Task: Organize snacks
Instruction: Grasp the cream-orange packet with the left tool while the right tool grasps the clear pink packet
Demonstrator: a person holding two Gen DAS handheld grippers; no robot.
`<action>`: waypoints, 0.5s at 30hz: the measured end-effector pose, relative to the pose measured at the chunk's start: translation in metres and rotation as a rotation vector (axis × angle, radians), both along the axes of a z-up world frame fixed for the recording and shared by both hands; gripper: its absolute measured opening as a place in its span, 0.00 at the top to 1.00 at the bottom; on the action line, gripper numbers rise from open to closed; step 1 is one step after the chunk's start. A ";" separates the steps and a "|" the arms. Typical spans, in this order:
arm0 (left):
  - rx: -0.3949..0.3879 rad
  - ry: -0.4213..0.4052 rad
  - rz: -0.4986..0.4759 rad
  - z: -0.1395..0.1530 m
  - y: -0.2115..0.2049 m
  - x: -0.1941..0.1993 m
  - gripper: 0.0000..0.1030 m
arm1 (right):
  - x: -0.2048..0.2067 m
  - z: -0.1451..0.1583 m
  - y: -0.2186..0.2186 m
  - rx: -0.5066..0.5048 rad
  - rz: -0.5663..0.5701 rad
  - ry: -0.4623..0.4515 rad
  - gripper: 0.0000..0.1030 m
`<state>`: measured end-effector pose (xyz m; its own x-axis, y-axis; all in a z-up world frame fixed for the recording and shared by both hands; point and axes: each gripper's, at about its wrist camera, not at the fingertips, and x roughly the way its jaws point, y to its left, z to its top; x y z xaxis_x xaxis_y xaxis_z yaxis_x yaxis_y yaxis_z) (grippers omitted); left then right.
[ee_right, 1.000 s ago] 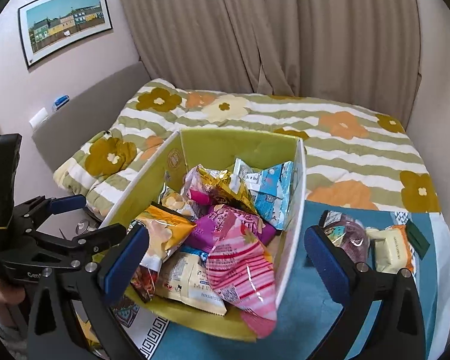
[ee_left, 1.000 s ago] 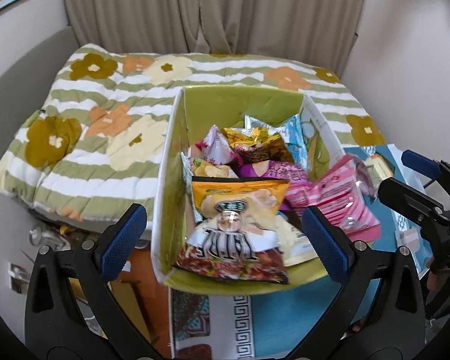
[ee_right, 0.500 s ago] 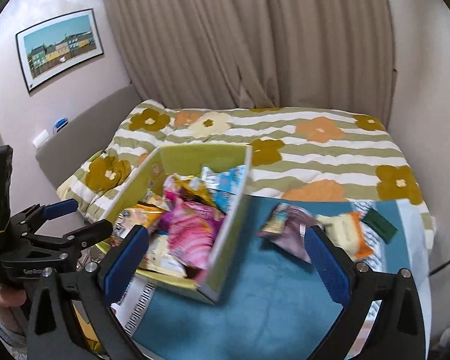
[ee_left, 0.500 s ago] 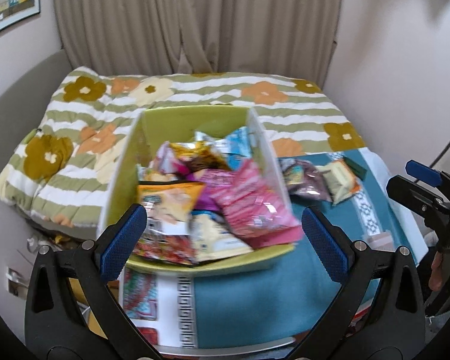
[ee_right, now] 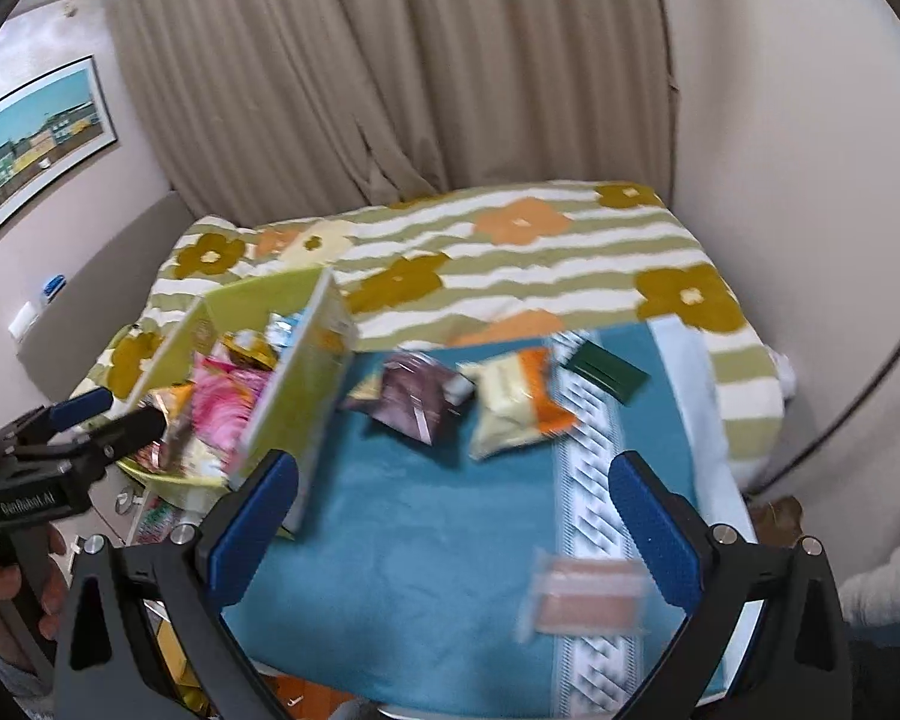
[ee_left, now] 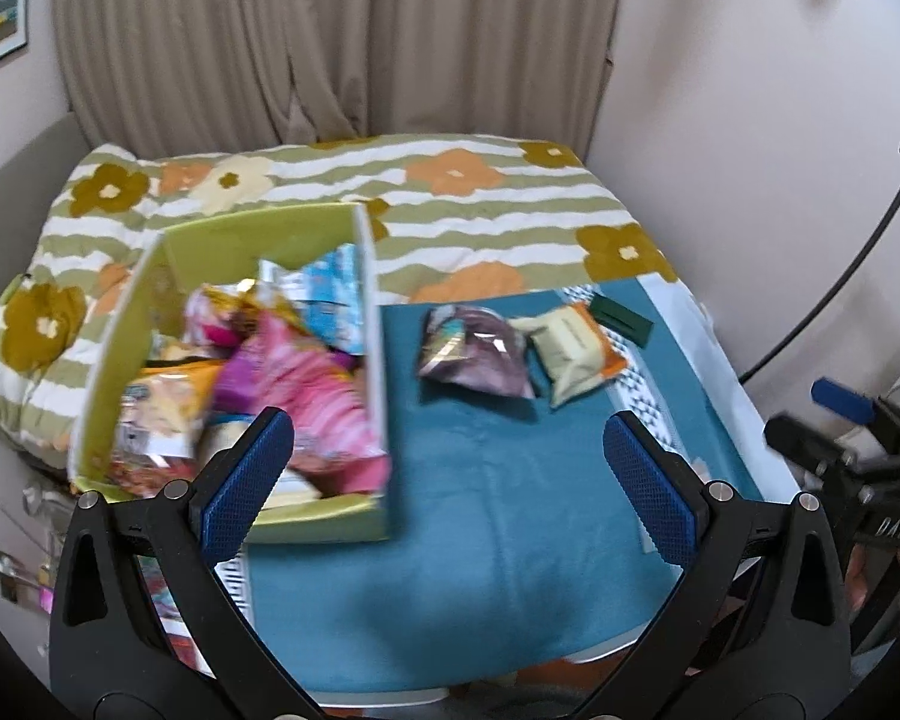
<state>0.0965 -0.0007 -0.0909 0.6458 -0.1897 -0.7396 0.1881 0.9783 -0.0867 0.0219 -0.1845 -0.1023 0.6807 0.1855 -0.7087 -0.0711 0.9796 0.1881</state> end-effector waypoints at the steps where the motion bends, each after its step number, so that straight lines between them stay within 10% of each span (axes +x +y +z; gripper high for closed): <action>1: -0.001 0.007 -0.006 -0.003 -0.010 0.002 0.00 | -0.002 -0.005 -0.007 -0.004 -0.009 0.015 0.00; 15: 0.011 0.117 -0.119 -0.073 -0.134 0.097 0.00 | -0.002 -0.098 -0.058 0.002 -0.103 0.178 0.00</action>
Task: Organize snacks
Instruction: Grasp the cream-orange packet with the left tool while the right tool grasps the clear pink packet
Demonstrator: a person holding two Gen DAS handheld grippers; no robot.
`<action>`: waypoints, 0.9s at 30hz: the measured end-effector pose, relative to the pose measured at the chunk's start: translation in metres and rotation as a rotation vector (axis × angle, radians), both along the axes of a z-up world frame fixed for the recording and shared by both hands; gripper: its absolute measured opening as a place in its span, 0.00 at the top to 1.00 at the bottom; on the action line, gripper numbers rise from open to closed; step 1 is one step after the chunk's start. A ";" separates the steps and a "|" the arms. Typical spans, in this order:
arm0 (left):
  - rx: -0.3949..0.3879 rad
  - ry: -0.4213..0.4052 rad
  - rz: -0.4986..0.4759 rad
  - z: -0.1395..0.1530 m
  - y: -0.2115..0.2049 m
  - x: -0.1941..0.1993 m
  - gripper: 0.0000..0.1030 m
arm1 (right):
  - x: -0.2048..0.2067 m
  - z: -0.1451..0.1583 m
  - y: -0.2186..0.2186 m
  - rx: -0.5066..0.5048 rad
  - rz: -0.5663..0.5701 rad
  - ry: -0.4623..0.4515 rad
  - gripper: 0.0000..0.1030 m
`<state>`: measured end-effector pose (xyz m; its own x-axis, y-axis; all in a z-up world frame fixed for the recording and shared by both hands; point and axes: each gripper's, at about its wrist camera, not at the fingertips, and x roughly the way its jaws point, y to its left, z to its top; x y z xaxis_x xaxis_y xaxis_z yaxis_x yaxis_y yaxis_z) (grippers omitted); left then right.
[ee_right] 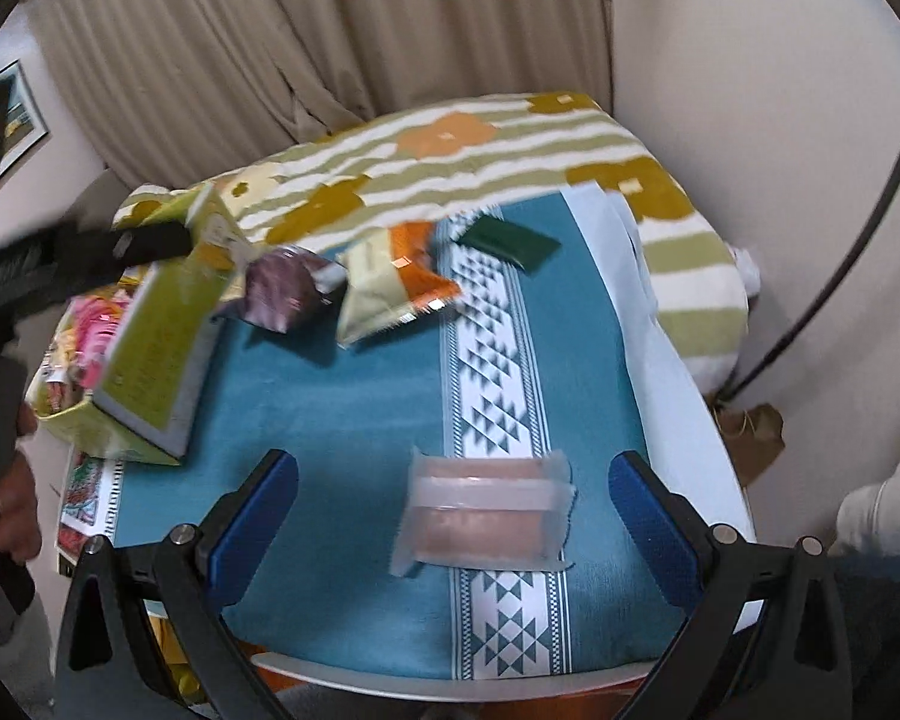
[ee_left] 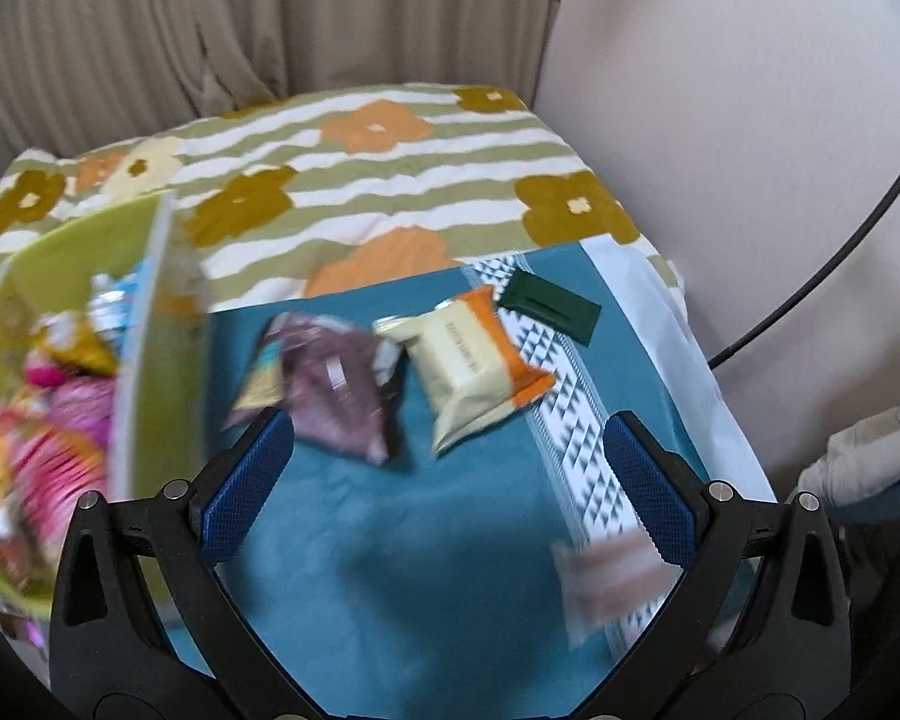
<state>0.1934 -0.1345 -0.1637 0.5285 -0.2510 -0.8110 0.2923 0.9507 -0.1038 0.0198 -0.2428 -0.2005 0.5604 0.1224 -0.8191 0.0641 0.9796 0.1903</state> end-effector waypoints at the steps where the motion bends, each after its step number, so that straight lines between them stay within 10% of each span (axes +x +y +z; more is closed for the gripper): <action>1: 0.004 0.012 -0.005 -0.010 -0.009 0.010 0.00 | 0.001 -0.006 0.000 -0.003 -0.009 0.008 0.00; 13: 0.112 0.141 -0.051 -0.097 -0.061 0.093 0.02 | 0.021 -0.066 0.002 -0.060 -0.081 0.103 0.00; 27: 0.168 0.212 -0.125 -0.129 -0.066 0.103 0.32 | 0.027 -0.079 -0.002 -0.065 -0.092 0.141 0.00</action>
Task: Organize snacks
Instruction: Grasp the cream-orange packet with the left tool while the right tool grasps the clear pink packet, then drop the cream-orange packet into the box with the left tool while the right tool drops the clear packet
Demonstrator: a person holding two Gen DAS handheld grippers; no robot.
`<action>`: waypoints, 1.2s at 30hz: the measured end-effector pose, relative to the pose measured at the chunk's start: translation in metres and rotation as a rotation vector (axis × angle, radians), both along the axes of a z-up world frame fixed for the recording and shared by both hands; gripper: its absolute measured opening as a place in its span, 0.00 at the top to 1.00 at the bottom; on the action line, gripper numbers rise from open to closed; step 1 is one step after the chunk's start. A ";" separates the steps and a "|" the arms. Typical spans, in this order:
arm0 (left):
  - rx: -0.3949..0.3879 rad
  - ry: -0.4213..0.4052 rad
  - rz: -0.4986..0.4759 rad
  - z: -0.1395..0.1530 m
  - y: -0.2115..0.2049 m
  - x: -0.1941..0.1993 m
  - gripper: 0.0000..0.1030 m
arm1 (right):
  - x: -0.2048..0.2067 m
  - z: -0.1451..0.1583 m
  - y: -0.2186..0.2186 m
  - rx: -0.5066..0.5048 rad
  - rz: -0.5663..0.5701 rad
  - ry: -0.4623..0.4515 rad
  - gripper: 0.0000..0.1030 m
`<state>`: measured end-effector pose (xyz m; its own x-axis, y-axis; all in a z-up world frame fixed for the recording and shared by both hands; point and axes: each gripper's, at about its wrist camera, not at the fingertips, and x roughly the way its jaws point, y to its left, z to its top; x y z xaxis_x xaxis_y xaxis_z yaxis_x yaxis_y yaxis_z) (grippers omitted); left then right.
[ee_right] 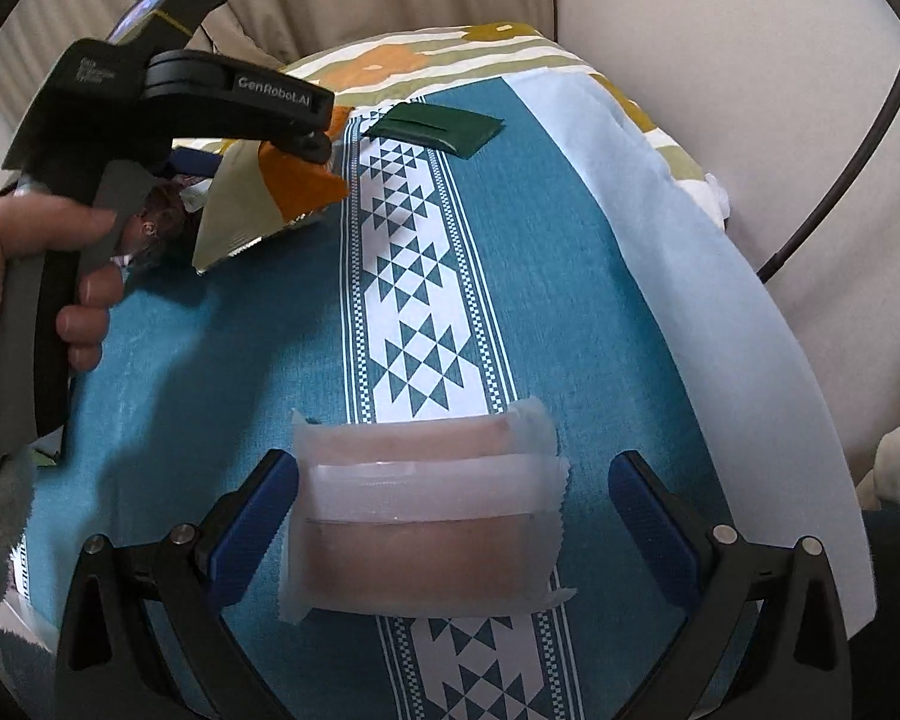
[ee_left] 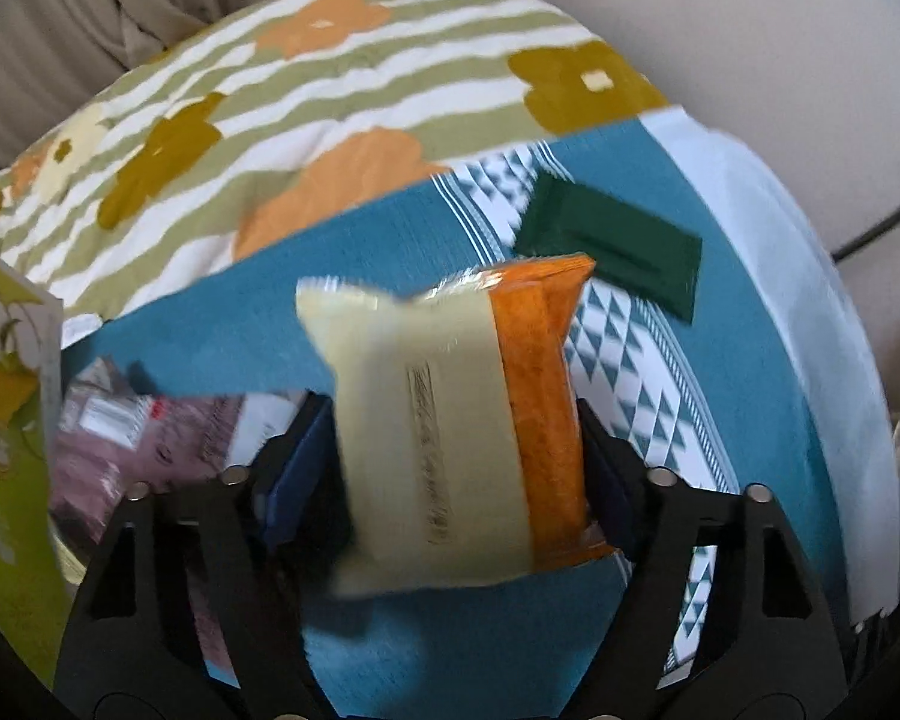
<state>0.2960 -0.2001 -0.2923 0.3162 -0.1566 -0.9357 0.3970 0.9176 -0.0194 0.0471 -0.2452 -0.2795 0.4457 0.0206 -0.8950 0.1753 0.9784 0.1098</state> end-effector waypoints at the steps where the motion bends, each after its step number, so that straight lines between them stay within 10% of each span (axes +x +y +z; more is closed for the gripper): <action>1: 0.006 -0.007 -0.007 -0.001 -0.001 -0.003 0.32 | 0.000 0.000 0.001 0.000 0.004 0.002 0.00; 17: -0.019 -0.010 -0.042 0.002 0.002 -0.021 0.39 | 0.008 -0.018 0.021 -0.028 0.047 0.045 0.00; 26: -0.026 -0.013 -0.033 0.006 0.005 -0.034 0.39 | 0.007 -0.018 0.022 -0.050 0.057 0.025 0.30; 36: -0.088 -0.078 -0.009 0.056 0.018 -0.059 0.39 | -0.010 0.021 0.013 -0.035 0.059 -0.056 0.32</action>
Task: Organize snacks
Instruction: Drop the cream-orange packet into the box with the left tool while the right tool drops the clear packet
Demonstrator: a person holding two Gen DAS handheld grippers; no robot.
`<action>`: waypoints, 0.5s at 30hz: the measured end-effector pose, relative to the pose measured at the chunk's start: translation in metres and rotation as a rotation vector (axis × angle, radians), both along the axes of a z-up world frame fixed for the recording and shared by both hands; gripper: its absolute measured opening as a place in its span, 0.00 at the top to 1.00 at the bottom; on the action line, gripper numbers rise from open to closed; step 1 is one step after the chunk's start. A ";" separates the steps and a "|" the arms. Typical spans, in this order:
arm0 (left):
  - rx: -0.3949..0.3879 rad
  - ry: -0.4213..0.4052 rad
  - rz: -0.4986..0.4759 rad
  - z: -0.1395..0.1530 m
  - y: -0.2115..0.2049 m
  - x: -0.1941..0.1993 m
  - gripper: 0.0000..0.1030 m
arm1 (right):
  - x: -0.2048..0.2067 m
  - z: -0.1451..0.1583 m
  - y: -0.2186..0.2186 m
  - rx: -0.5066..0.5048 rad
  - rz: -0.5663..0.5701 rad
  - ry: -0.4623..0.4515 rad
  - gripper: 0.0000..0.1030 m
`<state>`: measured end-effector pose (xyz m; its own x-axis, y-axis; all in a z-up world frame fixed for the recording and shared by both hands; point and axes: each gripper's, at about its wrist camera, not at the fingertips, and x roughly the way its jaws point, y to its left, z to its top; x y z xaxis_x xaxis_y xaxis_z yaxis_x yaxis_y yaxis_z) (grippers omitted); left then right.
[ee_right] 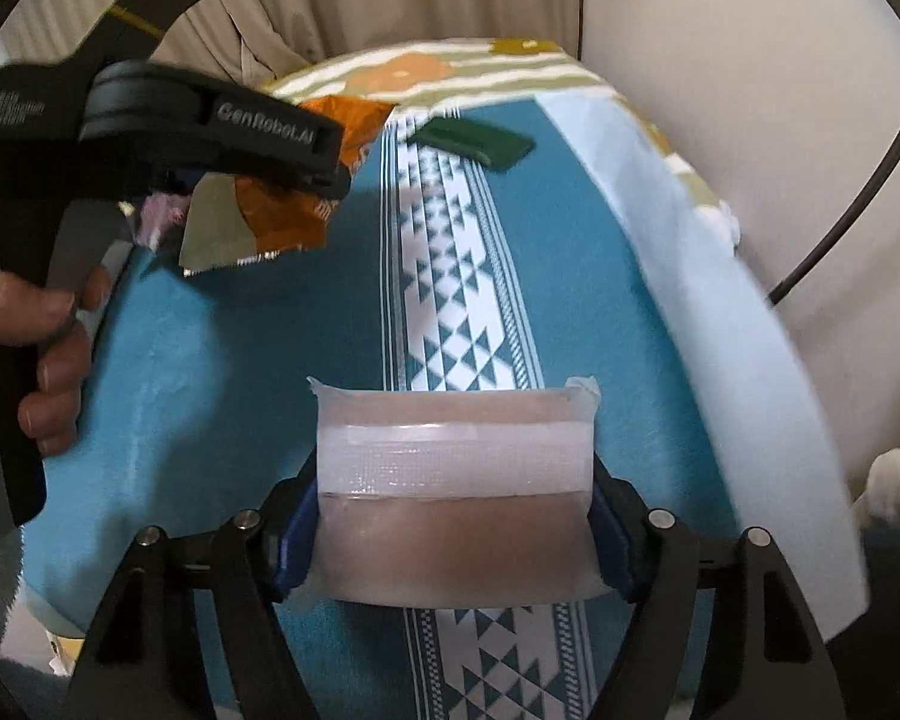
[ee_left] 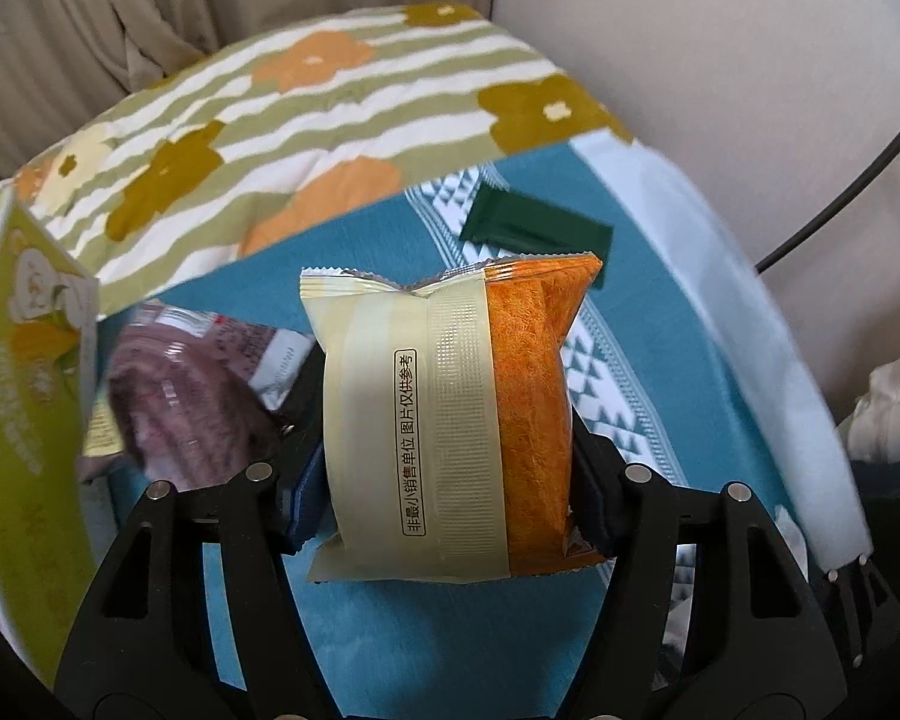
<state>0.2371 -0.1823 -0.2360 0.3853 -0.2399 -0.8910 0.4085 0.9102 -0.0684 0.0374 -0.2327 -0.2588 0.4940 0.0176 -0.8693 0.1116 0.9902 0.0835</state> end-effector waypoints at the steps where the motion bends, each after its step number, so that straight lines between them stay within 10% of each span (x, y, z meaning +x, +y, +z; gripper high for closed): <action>1: -0.011 -0.015 0.006 0.011 0.003 -0.005 0.39 | 0.000 0.007 -0.001 -0.004 0.003 -0.011 0.32; 15: -0.078 -0.218 0.167 0.137 0.086 -0.064 0.39 | 0.004 0.121 0.016 -0.010 0.160 -0.199 0.32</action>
<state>0.1730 -0.0963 -0.0993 0.6057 -0.2212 -0.7643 0.2659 0.9616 -0.0675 0.0416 -0.2170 -0.1382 0.6469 0.1015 -0.7558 -0.0642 0.9948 0.0786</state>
